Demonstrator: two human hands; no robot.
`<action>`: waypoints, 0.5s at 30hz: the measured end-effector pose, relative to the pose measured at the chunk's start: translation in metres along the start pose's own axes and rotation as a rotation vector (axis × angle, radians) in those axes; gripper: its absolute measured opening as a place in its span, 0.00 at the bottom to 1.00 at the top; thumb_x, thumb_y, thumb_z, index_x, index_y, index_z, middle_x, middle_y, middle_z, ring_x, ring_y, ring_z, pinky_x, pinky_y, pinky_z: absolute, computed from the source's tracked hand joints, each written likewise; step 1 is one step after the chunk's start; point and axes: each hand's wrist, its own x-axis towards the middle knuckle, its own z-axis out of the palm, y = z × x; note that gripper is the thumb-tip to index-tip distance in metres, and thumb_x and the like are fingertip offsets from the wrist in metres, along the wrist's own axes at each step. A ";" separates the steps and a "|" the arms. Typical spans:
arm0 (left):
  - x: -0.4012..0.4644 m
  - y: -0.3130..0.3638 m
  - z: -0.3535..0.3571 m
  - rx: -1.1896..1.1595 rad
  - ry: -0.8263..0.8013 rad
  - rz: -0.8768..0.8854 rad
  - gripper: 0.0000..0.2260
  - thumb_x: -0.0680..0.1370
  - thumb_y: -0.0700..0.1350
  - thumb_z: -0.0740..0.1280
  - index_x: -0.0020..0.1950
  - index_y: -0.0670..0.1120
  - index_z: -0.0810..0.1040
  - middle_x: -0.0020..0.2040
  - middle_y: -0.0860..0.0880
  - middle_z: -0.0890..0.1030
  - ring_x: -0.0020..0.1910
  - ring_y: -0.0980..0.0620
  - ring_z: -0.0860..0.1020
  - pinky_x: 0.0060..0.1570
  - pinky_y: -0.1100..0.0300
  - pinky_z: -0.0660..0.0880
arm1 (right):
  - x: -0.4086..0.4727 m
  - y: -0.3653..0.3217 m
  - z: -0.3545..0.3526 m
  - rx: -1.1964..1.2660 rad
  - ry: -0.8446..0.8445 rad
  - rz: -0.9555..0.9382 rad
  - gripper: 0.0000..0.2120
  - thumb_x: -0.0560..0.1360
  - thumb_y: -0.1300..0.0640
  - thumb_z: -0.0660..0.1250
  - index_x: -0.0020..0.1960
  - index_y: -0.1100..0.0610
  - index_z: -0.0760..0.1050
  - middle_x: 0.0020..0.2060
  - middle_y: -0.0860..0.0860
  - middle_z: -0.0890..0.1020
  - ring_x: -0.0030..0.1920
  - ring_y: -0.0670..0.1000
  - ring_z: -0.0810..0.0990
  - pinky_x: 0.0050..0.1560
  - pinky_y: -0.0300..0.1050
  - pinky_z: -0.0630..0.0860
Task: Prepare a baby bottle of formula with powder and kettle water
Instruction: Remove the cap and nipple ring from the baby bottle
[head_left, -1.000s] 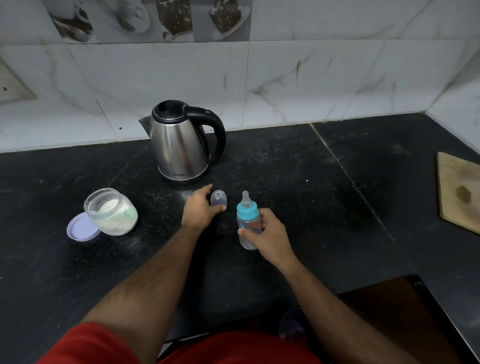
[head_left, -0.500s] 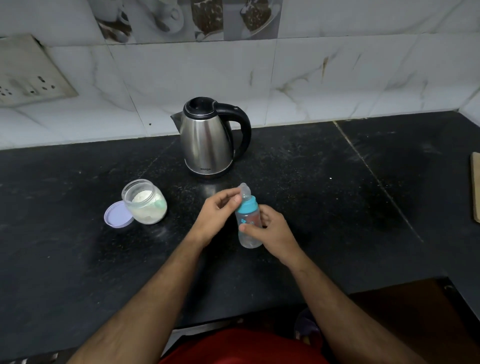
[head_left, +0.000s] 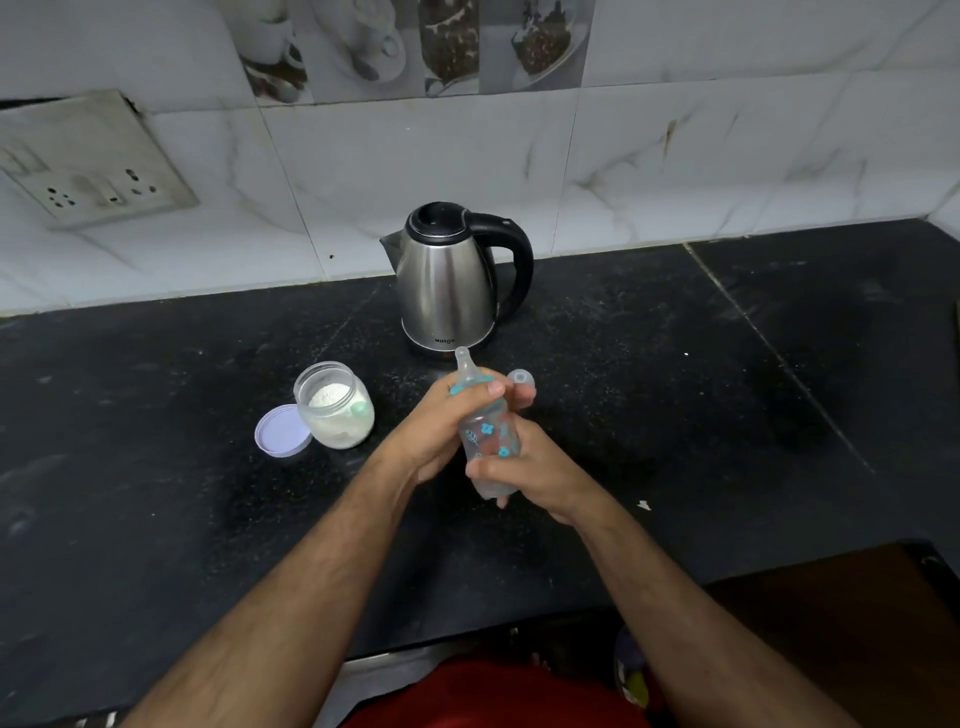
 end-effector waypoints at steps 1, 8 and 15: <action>-0.003 0.004 -0.002 -0.066 -0.071 -0.012 0.15 0.69 0.54 0.77 0.50 0.47 0.84 0.62 0.37 0.81 0.66 0.37 0.77 0.63 0.46 0.76 | -0.001 -0.001 0.002 0.020 -0.033 -0.007 0.16 0.68 0.53 0.72 0.54 0.56 0.76 0.41 0.52 0.82 0.37 0.50 0.80 0.30 0.44 0.75; -0.014 0.016 -0.011 -0.154 -0.113 -0.039 0.03 0.68 0.45 0.72 0.41 0.49 0.83 0.49 0.45 0.86 0.64 0.34 0.75 0.64 0.29 0.67 | 0.002 -0.011 0.019 0.034 -0.125 -0.060 0.11 0.68 0.52 0.68 0.44 0.60 0.78 0.37 0.55 0.81 0.31 0.51 0.75 0.25 0.40 0.67; -0.017 0.014 -0.018 -0.114 -0.009 0.028 0.02 0.67 0.44 0.70 0.39 0.50 0.82 0.43 0.47 0.85 0.60 0.41 0.80 0.60 0.41 0.76 | 0.006 -0.014 0.036 -0.193 0.132 -0.050 0.13 0.65 0.53 0.70 0.49 0.54 0.77 0.38 0.49 0.82 0.38 0.47 0.81 0.37 0.44 0.79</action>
